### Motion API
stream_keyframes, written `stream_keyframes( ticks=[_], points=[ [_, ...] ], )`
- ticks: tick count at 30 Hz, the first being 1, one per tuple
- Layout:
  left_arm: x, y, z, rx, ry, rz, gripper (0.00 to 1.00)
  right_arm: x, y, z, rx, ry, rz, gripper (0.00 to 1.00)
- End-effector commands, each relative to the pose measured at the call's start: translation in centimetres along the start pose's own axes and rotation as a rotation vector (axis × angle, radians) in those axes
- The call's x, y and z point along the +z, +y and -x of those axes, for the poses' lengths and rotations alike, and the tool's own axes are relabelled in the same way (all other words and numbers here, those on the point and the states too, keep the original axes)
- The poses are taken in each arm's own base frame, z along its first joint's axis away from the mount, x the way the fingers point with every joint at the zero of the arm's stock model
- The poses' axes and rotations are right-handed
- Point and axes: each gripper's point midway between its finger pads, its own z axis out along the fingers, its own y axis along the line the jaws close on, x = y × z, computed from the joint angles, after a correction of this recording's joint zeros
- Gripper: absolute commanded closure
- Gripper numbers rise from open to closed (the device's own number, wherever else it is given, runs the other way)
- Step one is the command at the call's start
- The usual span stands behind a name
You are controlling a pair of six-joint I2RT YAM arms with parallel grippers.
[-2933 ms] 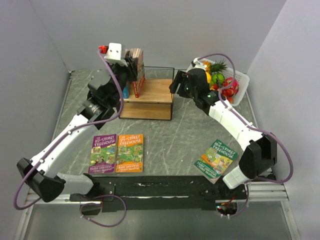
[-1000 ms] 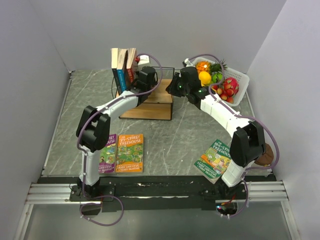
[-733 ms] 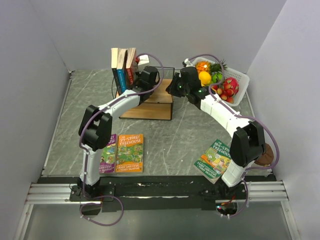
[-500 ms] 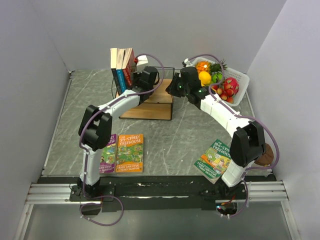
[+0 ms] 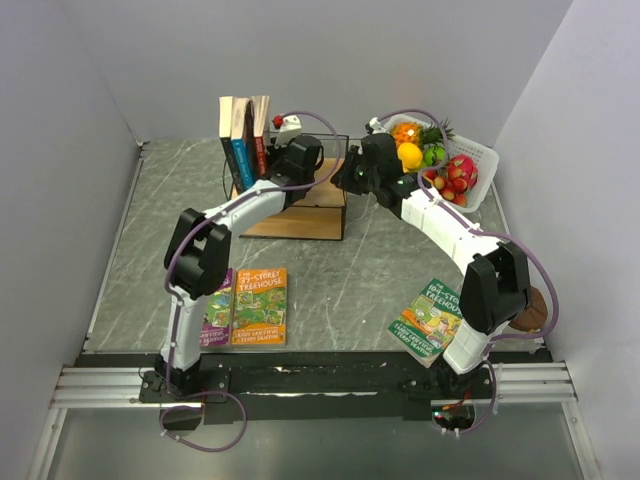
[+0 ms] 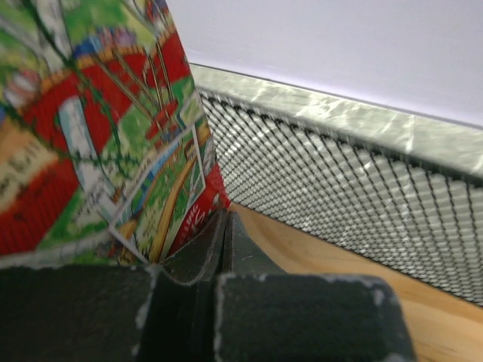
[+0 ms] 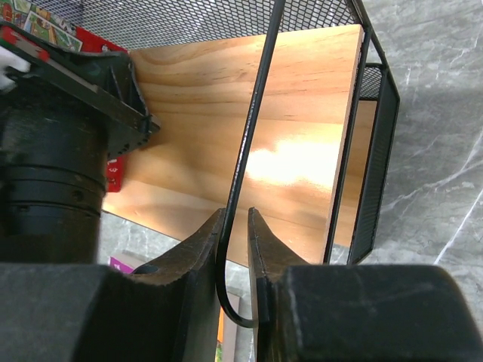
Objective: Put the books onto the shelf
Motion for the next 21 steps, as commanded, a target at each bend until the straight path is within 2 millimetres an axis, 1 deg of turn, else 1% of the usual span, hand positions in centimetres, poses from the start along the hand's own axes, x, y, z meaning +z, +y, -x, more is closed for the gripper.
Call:
stream_keyframes(
  ticks=[1,3,6,18,21],
  points=[
    [-0.2,0.9,0.4,0.064,-0.043,0.086,0.99,-0.1,0.1,1.4,0.015,-0.035,0.005,0.76],
    [-0.3,1.0,0.7,0.059,-0.045,0.087,0.99,-0.1,0.1,1.4,0.015,-0.035,0.005,0.76],
    [-0.2,1.3,0.6,0.042,-0.031,0.086,0.99,-0.2,0.1,1.4,0.013,-0.035,0.005,0.76],
    [0.8,3.7,0.5,-0.001,0.001,0.128,0.97,-0.5,0.1,1.4,0.017,-0.038,0.007,0.76],
    [0.8,3.9,0.4,-0.013,0.009,0.119,0.97,-0.4,0.0,1.4,0.015,-0.038,0.005,0.76]
  ],
)
